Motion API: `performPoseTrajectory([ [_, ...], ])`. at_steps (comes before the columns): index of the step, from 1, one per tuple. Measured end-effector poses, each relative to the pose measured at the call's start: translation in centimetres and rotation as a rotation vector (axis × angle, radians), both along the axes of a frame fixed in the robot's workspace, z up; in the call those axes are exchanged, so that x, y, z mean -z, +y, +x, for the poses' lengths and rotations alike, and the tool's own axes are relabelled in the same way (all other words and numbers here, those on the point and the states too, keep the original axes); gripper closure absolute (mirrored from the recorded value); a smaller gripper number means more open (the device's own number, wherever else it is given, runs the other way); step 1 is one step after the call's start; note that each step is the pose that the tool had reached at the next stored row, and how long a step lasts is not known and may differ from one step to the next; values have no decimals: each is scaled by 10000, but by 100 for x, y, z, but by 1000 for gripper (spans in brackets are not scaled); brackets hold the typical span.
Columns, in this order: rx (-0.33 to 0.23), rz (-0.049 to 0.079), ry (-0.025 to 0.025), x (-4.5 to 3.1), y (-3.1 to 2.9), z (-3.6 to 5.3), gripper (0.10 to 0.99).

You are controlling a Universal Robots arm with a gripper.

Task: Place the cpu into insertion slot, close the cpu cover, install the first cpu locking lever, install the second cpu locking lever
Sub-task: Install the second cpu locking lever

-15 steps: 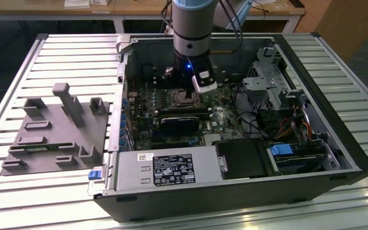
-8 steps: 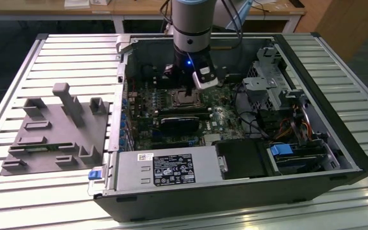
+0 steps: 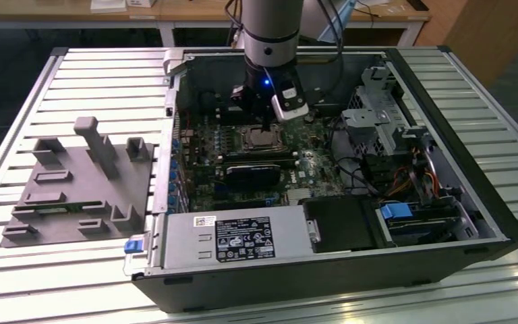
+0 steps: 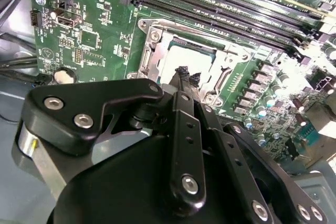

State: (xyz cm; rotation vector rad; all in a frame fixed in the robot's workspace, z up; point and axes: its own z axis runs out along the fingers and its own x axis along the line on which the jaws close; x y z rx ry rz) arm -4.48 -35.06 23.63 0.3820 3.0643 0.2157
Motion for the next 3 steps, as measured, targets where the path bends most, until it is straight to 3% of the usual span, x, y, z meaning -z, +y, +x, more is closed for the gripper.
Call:
performPoseTrajectory([
  [3,0,0,-1,-3,0,0,984],
])
